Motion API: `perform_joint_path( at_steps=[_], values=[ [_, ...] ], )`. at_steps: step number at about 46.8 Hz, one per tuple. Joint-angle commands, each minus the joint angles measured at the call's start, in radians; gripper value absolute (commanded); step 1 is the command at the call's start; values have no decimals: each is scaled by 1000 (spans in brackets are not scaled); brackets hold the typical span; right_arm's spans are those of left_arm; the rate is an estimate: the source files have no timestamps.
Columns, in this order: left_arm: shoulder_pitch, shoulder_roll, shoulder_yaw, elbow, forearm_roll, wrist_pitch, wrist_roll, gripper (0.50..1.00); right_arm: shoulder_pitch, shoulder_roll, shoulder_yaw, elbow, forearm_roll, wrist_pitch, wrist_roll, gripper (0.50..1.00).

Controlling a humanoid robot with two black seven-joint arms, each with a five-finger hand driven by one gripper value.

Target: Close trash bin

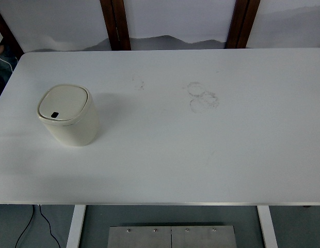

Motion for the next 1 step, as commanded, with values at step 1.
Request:
perform_joint_path(
  at_steps=[1],
  values=[
    [0, 0, 0, 0, 0, 0, 0, 1000, 0, 0, 0, 0, 0, 0, 2, 995]
  ],
)
